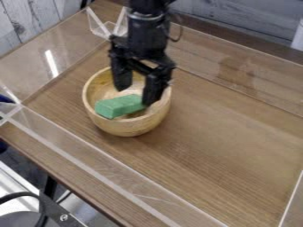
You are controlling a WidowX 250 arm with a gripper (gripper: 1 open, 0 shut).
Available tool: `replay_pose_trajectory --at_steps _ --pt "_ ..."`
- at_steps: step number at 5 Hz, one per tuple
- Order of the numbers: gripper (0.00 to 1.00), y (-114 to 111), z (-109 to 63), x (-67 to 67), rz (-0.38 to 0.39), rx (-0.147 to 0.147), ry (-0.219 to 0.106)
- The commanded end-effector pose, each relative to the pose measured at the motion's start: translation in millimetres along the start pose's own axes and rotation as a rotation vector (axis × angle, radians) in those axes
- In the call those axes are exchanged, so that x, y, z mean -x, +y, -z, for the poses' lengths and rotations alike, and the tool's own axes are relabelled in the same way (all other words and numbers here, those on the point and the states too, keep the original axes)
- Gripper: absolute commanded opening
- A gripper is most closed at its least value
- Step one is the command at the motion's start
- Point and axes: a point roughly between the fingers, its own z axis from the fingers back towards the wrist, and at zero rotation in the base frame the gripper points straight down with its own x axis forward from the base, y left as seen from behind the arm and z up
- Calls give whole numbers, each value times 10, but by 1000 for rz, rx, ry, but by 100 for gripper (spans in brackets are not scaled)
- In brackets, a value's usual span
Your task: Remove the green block from inside the brown bowl and put it on the table
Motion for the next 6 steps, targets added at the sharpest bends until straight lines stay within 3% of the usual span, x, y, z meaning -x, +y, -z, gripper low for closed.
replay_pose_trajectory --at_steps 1,2,4,6 --pt "100 173 -75 32 3 -28 -65" --pt "100 293 28 49 -4 -22 -65" --pt "100 378 209 -40 2 -6 -55" --pt "100 393 244 -102 6 8 -54"
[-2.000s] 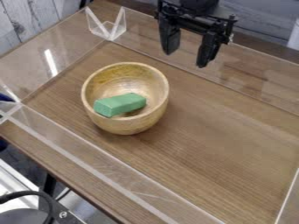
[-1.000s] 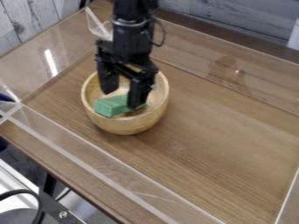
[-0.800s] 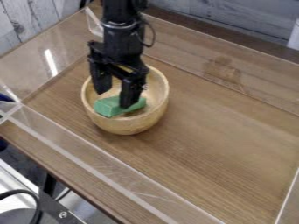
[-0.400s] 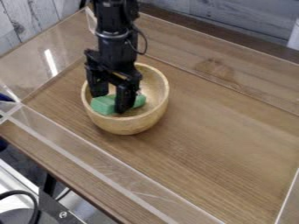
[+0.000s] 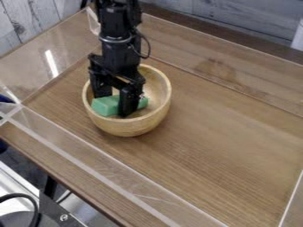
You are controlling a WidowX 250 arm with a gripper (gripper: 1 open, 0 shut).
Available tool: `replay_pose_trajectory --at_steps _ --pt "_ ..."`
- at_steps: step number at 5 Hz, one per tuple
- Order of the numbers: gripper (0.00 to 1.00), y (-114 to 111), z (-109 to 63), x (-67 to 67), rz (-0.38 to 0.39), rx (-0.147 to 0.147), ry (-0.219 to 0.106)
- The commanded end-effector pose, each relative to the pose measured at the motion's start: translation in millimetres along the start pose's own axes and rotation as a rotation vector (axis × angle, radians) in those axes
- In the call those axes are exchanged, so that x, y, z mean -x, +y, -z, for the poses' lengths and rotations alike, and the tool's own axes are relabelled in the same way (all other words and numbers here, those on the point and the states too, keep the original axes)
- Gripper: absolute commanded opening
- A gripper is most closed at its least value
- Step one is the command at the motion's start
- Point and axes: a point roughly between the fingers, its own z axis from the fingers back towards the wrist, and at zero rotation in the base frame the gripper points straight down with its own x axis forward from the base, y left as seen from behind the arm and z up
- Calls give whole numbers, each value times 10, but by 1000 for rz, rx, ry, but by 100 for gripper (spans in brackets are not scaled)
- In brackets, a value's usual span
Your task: Remove the green block from inside the brown bowl and put it on the table
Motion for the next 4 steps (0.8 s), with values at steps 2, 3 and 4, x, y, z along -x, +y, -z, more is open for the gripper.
replay_pose_trajectory --at_steps 2,3,4 --pt "100 60 -157 -95 -10 0 -53" --pt "100 59 -154 -109 -8 10 -54" --pt "100 63 -142 -118 -7 19 -53"
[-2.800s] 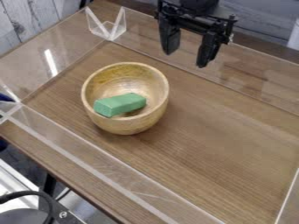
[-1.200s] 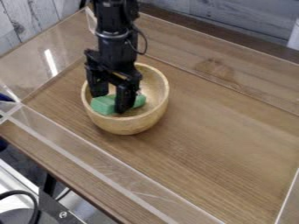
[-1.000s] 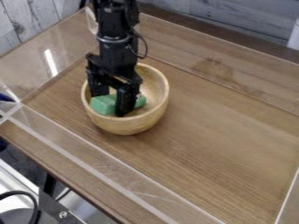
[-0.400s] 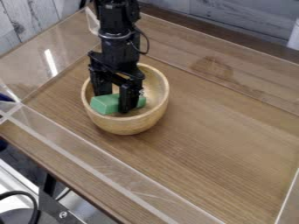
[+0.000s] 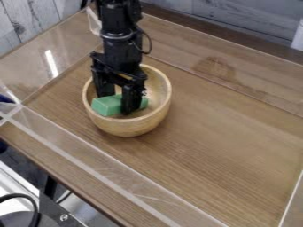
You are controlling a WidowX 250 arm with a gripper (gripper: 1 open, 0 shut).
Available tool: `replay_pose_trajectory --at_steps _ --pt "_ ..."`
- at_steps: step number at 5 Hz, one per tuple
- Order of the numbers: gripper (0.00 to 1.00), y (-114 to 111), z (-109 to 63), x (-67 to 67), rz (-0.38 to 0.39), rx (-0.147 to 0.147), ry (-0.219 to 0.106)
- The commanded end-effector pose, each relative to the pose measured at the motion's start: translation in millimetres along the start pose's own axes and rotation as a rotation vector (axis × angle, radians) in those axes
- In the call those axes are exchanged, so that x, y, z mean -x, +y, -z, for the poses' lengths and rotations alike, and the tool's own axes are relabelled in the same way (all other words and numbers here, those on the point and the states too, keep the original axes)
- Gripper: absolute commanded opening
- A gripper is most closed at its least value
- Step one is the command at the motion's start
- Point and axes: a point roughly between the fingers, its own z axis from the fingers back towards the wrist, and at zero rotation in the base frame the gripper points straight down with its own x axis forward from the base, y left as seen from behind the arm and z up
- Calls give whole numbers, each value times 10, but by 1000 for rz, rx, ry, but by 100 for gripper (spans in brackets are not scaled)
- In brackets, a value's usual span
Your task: Remove the green block from inside the brown bowl and put it on the table
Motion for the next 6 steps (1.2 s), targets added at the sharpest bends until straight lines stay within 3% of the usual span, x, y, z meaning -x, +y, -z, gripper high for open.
replay_pose_trajectory --at_steps 1,6 --pt "100 67 -147 -94 -10 -10 -53" --pt "100 48 -182 -102 -7 30 -57"
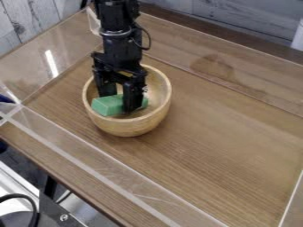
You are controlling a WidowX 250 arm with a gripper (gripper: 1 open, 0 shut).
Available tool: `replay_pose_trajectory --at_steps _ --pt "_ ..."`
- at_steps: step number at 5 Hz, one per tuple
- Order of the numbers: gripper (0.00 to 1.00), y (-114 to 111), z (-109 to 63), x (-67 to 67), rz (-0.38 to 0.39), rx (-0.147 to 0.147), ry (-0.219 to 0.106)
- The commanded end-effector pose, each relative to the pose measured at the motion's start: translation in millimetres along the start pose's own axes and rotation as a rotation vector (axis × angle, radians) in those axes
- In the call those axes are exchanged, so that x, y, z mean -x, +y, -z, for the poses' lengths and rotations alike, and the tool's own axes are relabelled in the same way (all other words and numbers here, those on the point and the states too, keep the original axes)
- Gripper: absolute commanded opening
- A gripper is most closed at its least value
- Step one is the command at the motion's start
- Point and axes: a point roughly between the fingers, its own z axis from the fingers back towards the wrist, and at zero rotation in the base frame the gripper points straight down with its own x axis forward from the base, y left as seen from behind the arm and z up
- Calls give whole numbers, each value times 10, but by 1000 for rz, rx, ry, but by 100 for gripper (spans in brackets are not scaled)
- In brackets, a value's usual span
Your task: Remove the green block from inside the brown bowl and put it on the table
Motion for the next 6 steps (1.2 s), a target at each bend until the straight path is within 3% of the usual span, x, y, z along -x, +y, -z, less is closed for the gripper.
replay_pose_trajectory --at_steps 1,6 --pt "0 57 -133 -87 -9 -22 -54" --pt "0 -2 -289 -83 -29 -23 -82"
